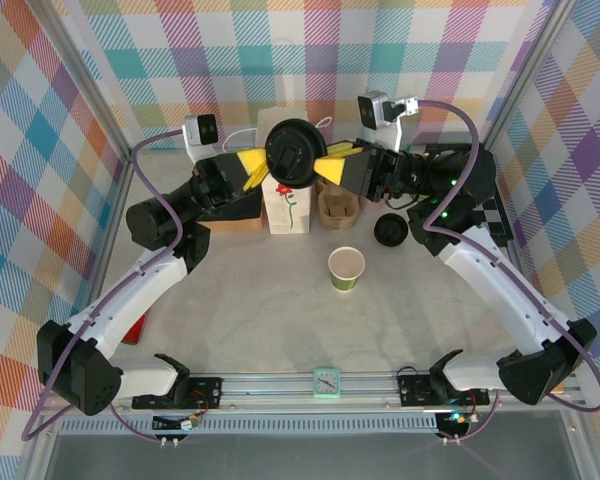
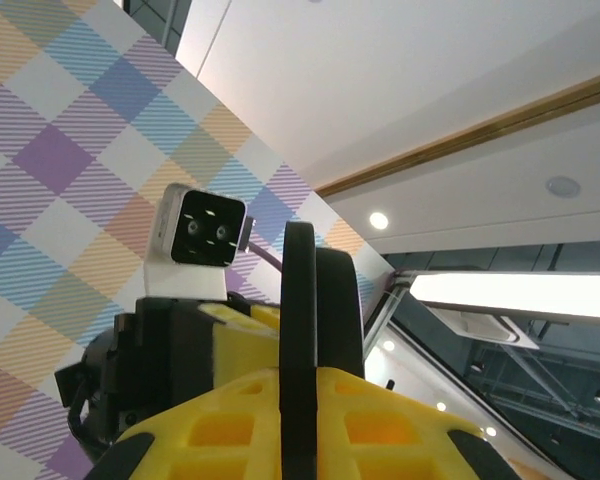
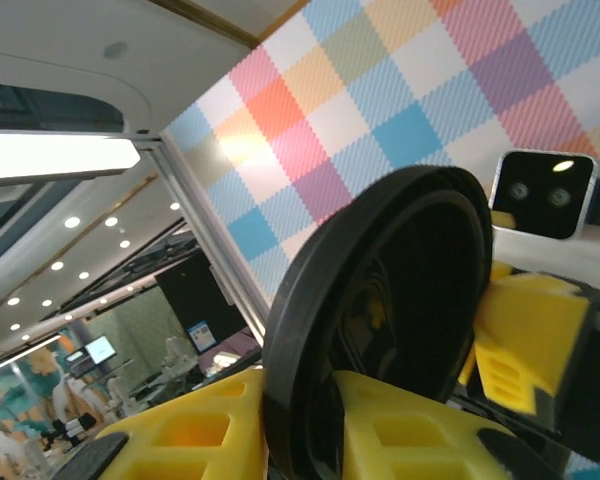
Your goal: Pack the takeout coffee
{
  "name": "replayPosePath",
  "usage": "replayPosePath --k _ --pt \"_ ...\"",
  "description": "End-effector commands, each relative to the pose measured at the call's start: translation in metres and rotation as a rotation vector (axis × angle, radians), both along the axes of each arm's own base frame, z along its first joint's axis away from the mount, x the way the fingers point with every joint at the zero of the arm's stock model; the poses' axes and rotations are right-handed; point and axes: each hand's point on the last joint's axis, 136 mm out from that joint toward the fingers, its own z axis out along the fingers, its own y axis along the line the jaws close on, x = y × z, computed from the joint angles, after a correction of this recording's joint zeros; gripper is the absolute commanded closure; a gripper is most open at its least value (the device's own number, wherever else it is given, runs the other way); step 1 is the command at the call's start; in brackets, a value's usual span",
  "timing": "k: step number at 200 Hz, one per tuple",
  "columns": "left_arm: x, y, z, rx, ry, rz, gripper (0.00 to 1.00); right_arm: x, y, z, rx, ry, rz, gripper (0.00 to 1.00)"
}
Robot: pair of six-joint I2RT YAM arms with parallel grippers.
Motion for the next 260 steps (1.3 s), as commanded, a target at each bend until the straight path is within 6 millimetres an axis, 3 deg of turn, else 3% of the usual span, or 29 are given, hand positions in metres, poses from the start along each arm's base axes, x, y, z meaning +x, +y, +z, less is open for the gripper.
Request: replayPosePath --k 1,47,91,161,195,221,260 --pt "-0.013 0.003 0.004 -0.027 -0.057 -0.001 0.88 0.018 0.008 -0.023 -0.073 0.046 -0.088 0.77" --pt "0.002 -0.004 -0.008 -0.009 -0.017 0.01 0.9 0.02 0.002 -0.023 -0.086 0.049 -0.155 0.63" --pt "0.016 -0.011 -0.025 0.039 0.03 0.044 0.91 0.026 -0.014 -0.031 -0.138 0.053 -0.329 0.29" --pt "0.042 -0.024 -0.059 0.131 0.134 0.098 0.91 0.033 -0.064 -0.061 -0.278 0.062 -0.682 0.22" --pt "0.06 -0.043 -0.107 0.245 0.243 0.14 0.92 0.048 -0.095 -0.086 -0.407 0.122 -0.885 0.18" --pt "0.065 -0.062 -0.154 0.356 0.319 0.161 0.93 0.061 -0.112 -0.115 -0.526 0.184 -0.994 0.18" --pt "0.073 -0.072 -0.228 0.438 0.47 0.168 0.93 0.074 -0.132 -0.155 -0.676 0.269 -1.09 0.18"
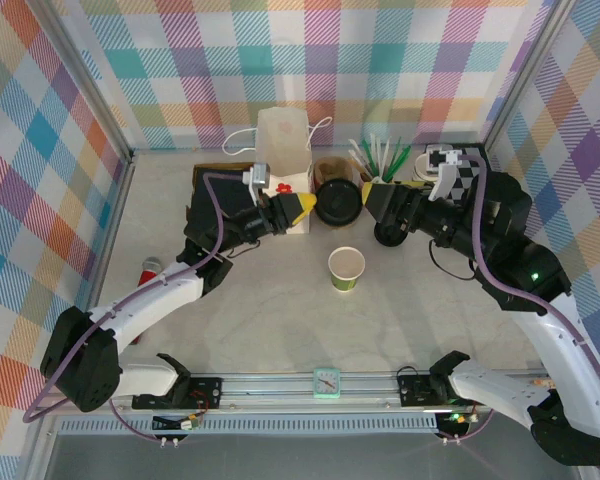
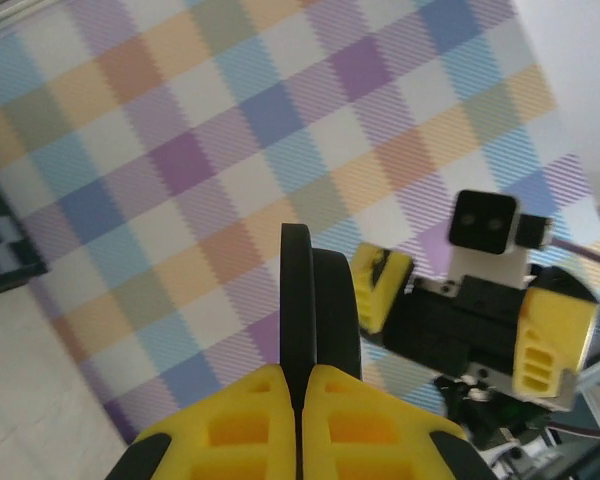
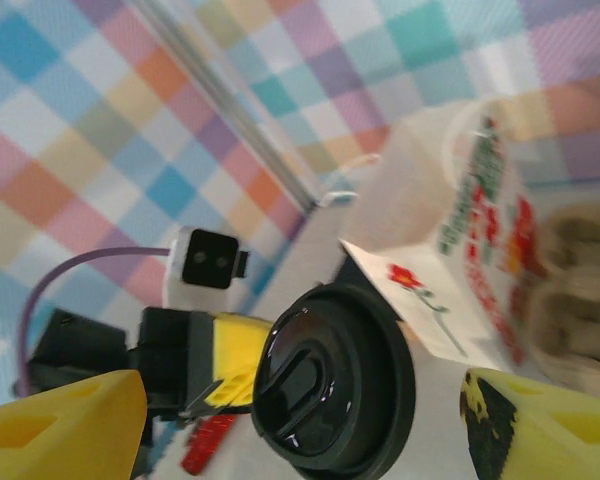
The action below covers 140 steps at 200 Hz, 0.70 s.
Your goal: Pack the takeout coffee
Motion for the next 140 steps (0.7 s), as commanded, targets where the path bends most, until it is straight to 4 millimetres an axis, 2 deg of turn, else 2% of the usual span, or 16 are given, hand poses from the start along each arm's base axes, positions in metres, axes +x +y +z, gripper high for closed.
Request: replayPosePath --k 1,24,43,88,140 --pt "0.006 -0.005 -0.039 0.05 0.053 0.036 0.93 0.008 -0.023 -0.029 -0.109 0.071 -0.112 0.18" --pt "0.006 -0.012 -0.08 0.081 0.121 0.029 0.94 0.014 -0.028 -0.045 -0.125 0.123 -0.134 0.18" --pt "0.007 -0.017 -0.102 0.082 0.152 0.017 0.94 0.018 -0.029 -0.055 -0.116 0.154 -0.133 0.18" --pt "0.016 -0.026 -0.125 0.072 0.184 -0.005 0.95 0.025 -0.033 -0.075 -0.086 0.217 -0.135 0.18" --pt "0.018 -0.032 -0.148 0.088 0.206 -0.026 0.95 0.028 -0.036 -0.086 -0.075 0.244 -0.14 0.19"
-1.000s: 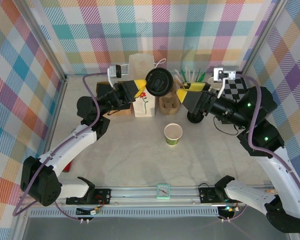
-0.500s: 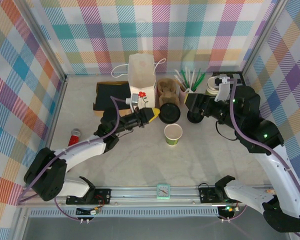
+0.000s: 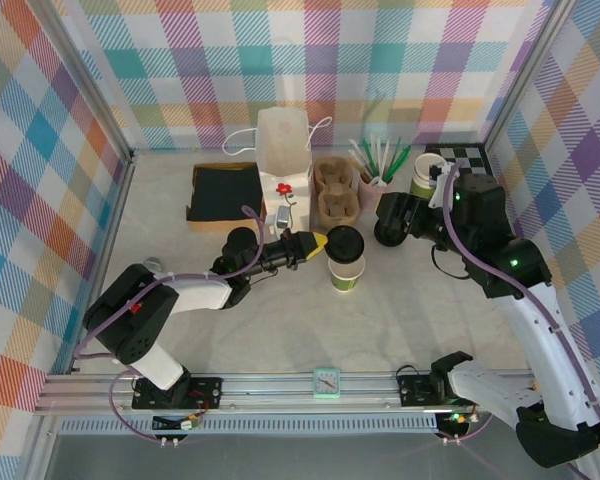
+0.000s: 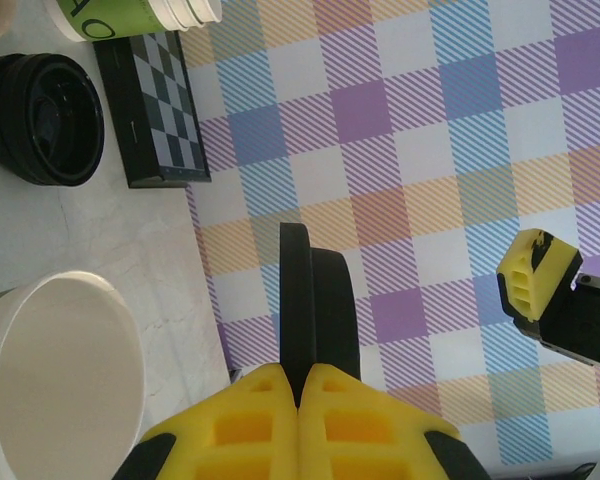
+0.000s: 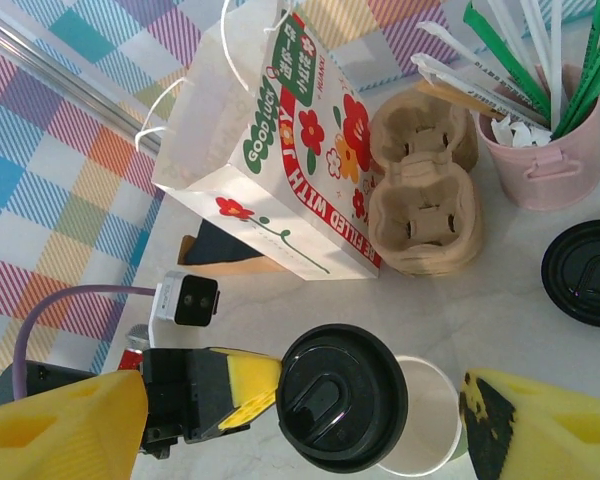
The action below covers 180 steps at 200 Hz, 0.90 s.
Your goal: Pack the takeout coffee
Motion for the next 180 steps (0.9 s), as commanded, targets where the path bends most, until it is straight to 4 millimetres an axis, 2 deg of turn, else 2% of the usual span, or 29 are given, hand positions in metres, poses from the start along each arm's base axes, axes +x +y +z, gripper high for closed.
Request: replayPosePath --k 1,48,180 --pt "-0.003 -0.004 0.007 -0.047 -0.044 -0.025 0.95 -0.002 0.002 0.001 0.028 -0.003 0.014 0.19" --pt "-0.003 -0.003 -0.025 -0.045 0.009 -0.018 0.96 0.001 0.002 -0.003 0.032 0.011 0.015 0.19" --pt "-0.002 -0.001 -0.049 0.0 0.039 -0.003 0.96 0.003 0.003 -0.008 0.053 0.021 0.02 0.2"
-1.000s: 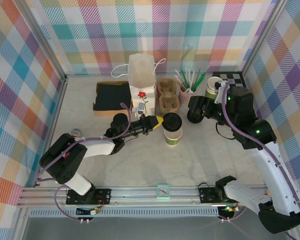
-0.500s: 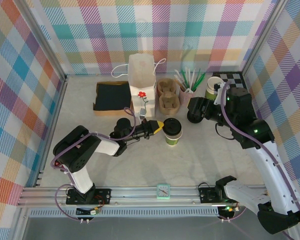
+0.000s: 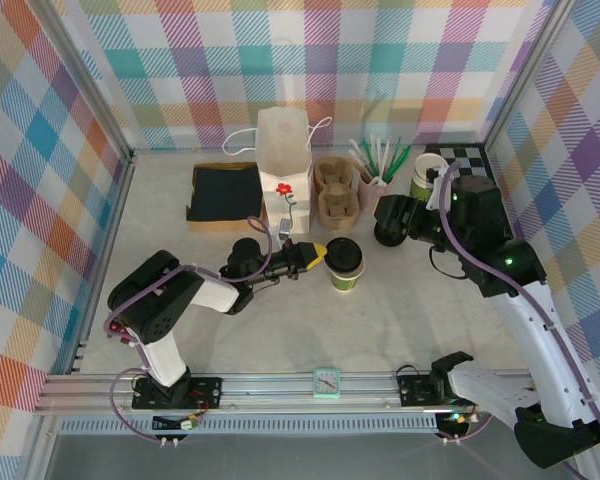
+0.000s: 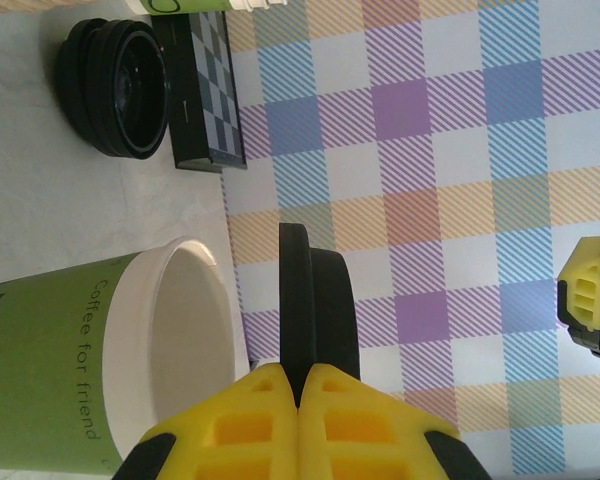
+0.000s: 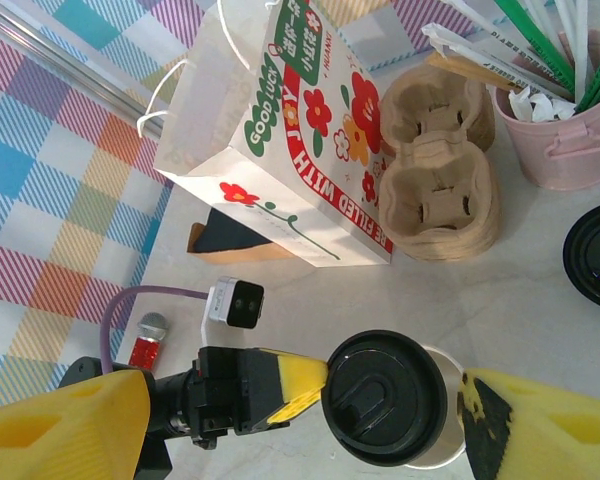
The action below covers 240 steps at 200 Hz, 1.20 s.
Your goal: Pack the takeout coffee
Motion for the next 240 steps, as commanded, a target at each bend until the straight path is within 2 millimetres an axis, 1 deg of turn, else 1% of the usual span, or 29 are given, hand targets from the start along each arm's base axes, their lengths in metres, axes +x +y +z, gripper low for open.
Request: replayPosePath --k 1,17,54,84,208,240 --pt "-0.003 0.0 -0.002 -0.006 -0.033 -0.003 0.96 0.0 0.001 0.002 0.025 -0.006 0.002 0.2" --pt "-0.003 -0.001 -0.007 0.003 -0.024 -0.004 0.96 0.0 0.001 0.001 0.028 -0.005 0.002 0.2" --pt "-0.003 0.0 -0.008 0.009 -0.033 -0.003 0.95 0.0 0.001 0.003 0.03 -0.013 0.001 0.2" --pt "-0.002 0.0 -0.014 0.018 -0.025 -0.002 0.95 0.0 0.002 0.004 0.039 -0.019 0.007 0.2" --pt "-0.003 0.0 -0.022 0.033 -0.018 -0.005 0.92 -0.002 0.002 0.009 0.053 -0.038 0.007 0.2" --pt "-0.004 0.001 -0.023 0.035 -0.018 -0.004 0.9 -0.003 0.001 0.01 0.056 -0.043 0.007 0.2"
